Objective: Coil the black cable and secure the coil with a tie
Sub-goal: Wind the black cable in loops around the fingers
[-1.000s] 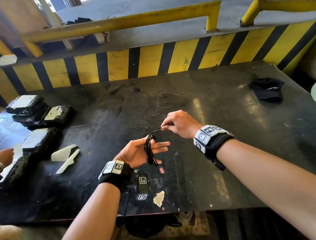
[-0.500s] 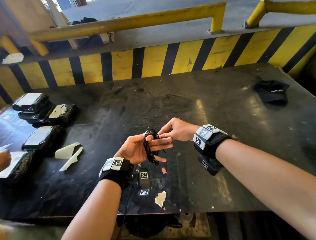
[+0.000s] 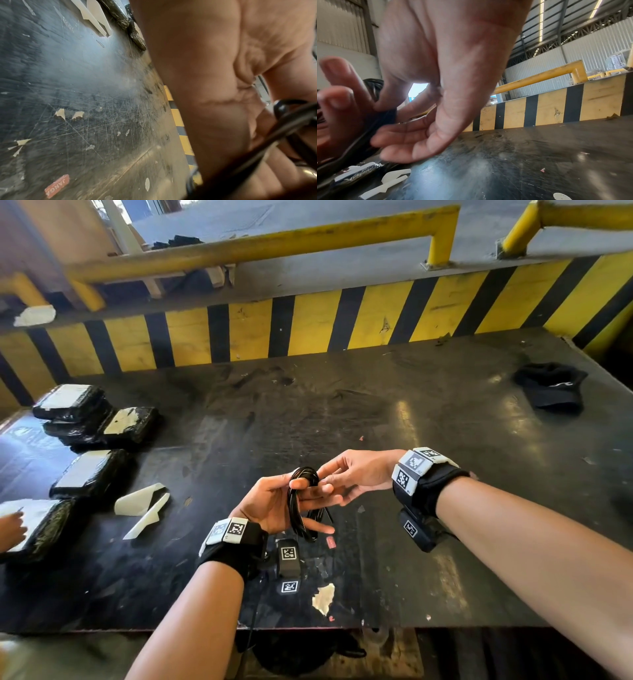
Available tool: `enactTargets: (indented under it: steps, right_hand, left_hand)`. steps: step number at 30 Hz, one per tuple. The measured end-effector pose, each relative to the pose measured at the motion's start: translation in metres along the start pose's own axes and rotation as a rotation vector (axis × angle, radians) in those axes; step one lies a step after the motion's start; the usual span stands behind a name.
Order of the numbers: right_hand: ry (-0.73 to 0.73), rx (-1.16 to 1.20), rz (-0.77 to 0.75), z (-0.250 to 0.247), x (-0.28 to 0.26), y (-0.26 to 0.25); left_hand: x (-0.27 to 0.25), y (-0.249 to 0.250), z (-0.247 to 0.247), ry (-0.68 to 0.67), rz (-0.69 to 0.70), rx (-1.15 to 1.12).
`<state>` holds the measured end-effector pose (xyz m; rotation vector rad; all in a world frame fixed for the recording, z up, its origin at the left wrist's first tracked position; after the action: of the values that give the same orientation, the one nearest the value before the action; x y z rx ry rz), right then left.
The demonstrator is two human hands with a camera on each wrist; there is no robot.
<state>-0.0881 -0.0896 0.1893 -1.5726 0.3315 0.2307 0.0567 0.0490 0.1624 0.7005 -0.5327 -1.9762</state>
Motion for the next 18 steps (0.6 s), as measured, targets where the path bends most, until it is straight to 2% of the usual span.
enactTargets:
  steps: [3,5,9,13,18]
  right_hand:
    - [0.044,-0.067,0.007,0.002,0.003,0.005]
    - [0.088,-0.127,0.009,-0.001,0.002,0.007]
    - [0.170,-0.339,0.035,-0.009,-0.003,0.015]
    - [0.259,-0.480,0.026,-0.014,-0.013,0.022]
    - [0.363,-0.247,-0.018,-0.015,-0.026,0.037]
  left_hand:
    - [0.000,-0.002,-0.008,0.123,0.013,-0.052]
    - [0.003,-0.003,-0.010,0.198,-0.029,-0.094]
    - [0.014,-0.006,-0.008,0.378,-0.082,0.006]
    - [0.034,-0.011,-0.005,0.532,-0.009,0.096]
    - [0.052,-0.015,0.003,0.619,0.076,0.183]
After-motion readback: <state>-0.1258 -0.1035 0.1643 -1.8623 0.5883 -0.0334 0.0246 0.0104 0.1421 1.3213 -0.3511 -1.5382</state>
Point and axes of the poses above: each hand's wrist, its own x-axis towards the middle knuckle, its own z-axis out of the palm, y = z × x, the point moved 2 cm from there along x, towards the middle knuckle, and after that the axes turned 5 degrees about -z, right-handed, at the moved point
